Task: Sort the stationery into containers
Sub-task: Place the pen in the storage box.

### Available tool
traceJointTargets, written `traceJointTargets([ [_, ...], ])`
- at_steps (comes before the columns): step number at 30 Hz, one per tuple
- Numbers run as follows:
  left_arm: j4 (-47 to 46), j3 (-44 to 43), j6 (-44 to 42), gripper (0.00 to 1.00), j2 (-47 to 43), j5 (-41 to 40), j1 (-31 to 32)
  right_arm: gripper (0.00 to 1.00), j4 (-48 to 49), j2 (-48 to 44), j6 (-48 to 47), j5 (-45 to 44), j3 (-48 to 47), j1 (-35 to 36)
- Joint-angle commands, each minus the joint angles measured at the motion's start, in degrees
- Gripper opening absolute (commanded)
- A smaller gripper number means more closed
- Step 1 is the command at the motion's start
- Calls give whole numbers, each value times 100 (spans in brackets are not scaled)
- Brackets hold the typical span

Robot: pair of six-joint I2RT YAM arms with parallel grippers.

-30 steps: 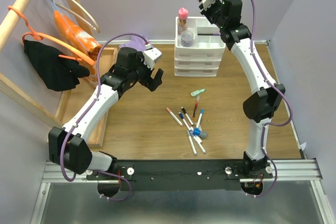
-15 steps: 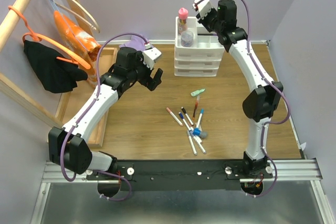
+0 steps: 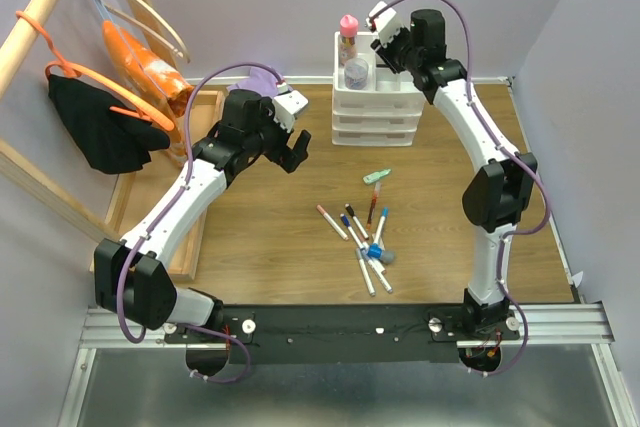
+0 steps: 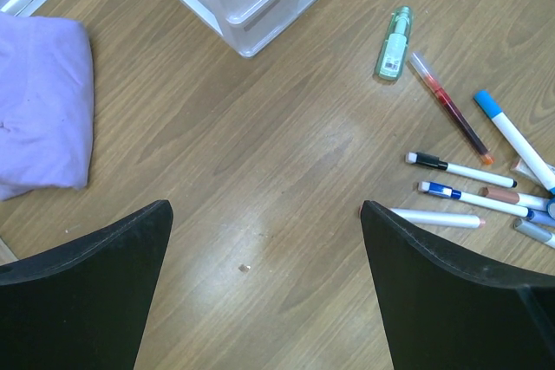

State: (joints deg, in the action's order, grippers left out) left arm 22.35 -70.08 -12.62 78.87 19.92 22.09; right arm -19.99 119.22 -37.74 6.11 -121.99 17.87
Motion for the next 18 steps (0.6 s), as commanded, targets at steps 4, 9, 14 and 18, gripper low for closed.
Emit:
traceJointTargets([
  [4, -239, -93, -30, 99, 49, -94, -38, 50, 21, -478, 126, -233, 298, -38],
  [9, -328, -84, 23, 99, -3, -76, -38, 52, -49, -812, 345, -312, 282, -38],
  [14, -398, -49, 32, 99, -100, -94, -38, 55, -400, -1198, 864, -225, 115, -29],
  [18, -407, 126, 163, 99, -231, -321, -29, 57, -1215, -1708, 1443, 205, 473, -29],
])
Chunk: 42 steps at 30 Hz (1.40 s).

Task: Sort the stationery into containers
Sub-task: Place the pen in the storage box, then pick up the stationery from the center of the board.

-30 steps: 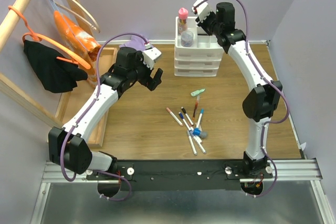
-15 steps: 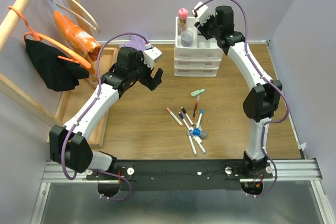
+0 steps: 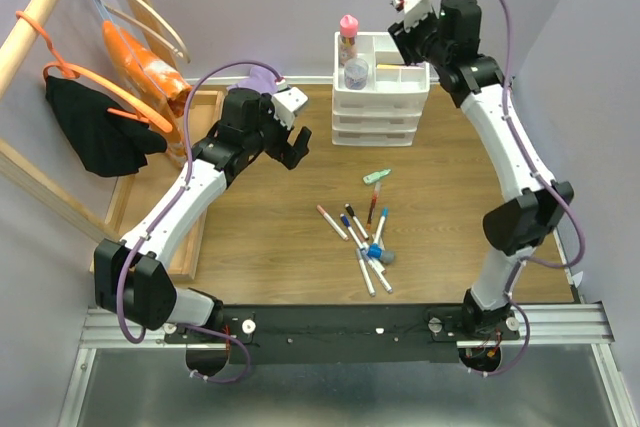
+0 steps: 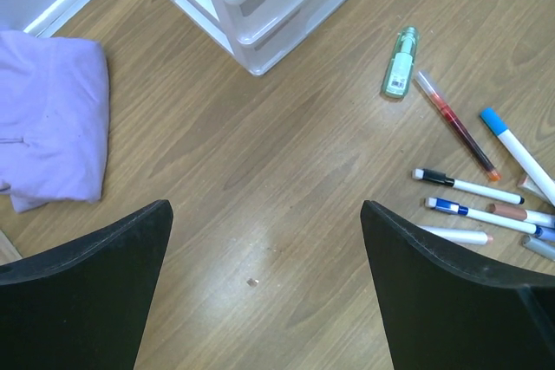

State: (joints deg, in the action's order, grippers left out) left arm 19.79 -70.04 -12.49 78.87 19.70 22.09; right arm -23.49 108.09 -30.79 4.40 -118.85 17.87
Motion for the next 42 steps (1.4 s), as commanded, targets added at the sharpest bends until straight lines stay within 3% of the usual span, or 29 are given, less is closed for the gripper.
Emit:
traceJointTargets([
  [1, -134, 166, 194, 99, -258, -344, -38, 57, -1016, -710, 1115, 507, 317, -20],
  [7, 199, 430, 458, 99, -232, -765, -11, 61, -2238, -1677, 1892, 2063, 2054, 251],
  [11, 394, 517, 695, 99, -100, -793, -3, 61, -2625, -2037, 1744, 2581, 3031, 664],
  [14, 236, 763, 959, 99, -118, -793, -3, 60, -2951, -2161, 1103, 2802, 3437, 814],
  [19, 104, 922, 1152, 99, -12, -836, 24, 61, -4487, -1617, -1099, 3137, 3324, 920],
  [22, 104, 931, 1021, 99, -21, -959, 155, 61, -5086, -1142, -1683, 3076, 3429, 1130],
  [29, 174, 948, 740, 99, -73, -1206, 287, 61, -5034, -650, -1685, 2399, 3413, 1939],
  [33, 209, 1062, 643, 99, -170, -1320, 287, 60, -4746, -421, -1290, 2206, 3236, 1975],
  [38, 359, 1080, 520, 98, -232, -1425, 296, 56, -3569, -429, 517, 1424, 3289, 1800],
  [42, 420, 1010, 502, 98, -241, -1417, 314, 56, -2514, -675, 1881, 171, 3456, 1711],
])
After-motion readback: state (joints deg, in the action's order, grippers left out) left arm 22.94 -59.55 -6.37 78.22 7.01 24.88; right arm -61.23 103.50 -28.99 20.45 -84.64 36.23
